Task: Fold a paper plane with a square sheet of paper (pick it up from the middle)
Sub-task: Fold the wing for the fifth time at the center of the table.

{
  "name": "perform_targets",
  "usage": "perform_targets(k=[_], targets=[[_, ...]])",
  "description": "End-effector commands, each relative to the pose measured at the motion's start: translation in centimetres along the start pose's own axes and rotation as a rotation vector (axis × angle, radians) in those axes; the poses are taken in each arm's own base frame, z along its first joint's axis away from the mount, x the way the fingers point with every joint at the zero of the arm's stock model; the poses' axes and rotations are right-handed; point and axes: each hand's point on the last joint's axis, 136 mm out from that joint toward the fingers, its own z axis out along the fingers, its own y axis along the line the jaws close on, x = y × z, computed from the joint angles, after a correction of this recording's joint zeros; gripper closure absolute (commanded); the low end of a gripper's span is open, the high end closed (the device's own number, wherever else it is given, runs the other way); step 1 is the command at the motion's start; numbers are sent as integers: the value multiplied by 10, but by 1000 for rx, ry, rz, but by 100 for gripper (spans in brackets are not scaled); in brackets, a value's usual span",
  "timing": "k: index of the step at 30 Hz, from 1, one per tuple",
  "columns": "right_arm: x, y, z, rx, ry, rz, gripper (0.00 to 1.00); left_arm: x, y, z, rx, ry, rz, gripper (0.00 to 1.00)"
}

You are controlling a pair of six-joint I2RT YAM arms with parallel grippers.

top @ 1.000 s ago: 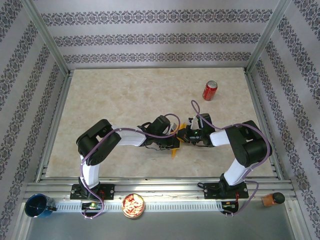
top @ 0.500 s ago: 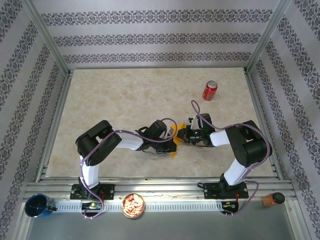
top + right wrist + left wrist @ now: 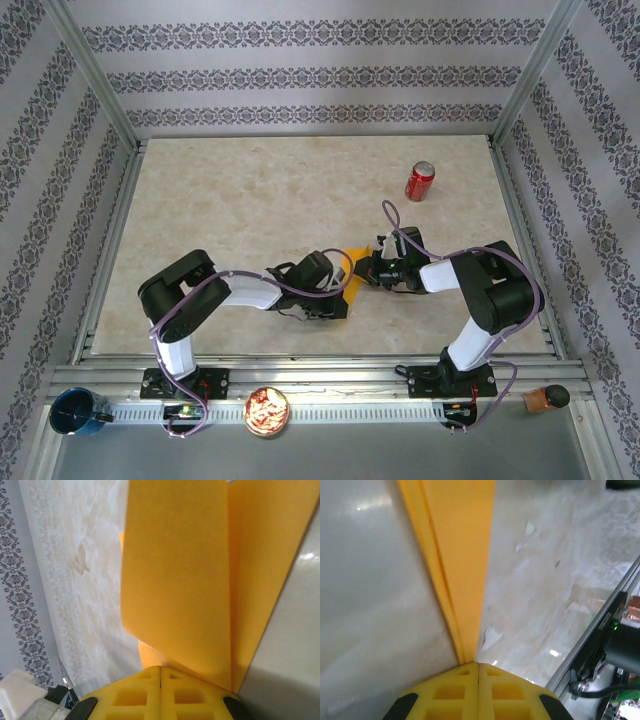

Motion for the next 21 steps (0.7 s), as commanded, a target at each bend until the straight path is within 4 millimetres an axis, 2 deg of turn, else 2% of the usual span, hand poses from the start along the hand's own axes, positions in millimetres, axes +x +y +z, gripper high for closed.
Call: perform_targets(k=[1, 5, 9, 11, 14, 17, 21], targets=[[20, -54, 5, 181, 22, 100, 92, 40, 28, -2, -99, 107, -35, 100], [19, -54, 6, 182, 20, 103, 92, 39, 16, -10, -74, 85, -5, 100], [20, -54, 5, 182, 18, 103, 92, 21, -15, -31, -8, -16, 58, 100], [20, -54, 5, 181, 18, 105, 92, 6, -30, -42, 18, -73, 85, 100], [21, -54, 6, 180, 18, 107, 92, -21, -38, -49, 48, -129, 70, 100], [21, -54, 6, 178, 20, 108, 92, -53, -38, -48, 75, -173, 21, 100], [21, -52, 7, 174, 20, 107, 92, -82, -35, -39, 95, -215, -27, 100]])
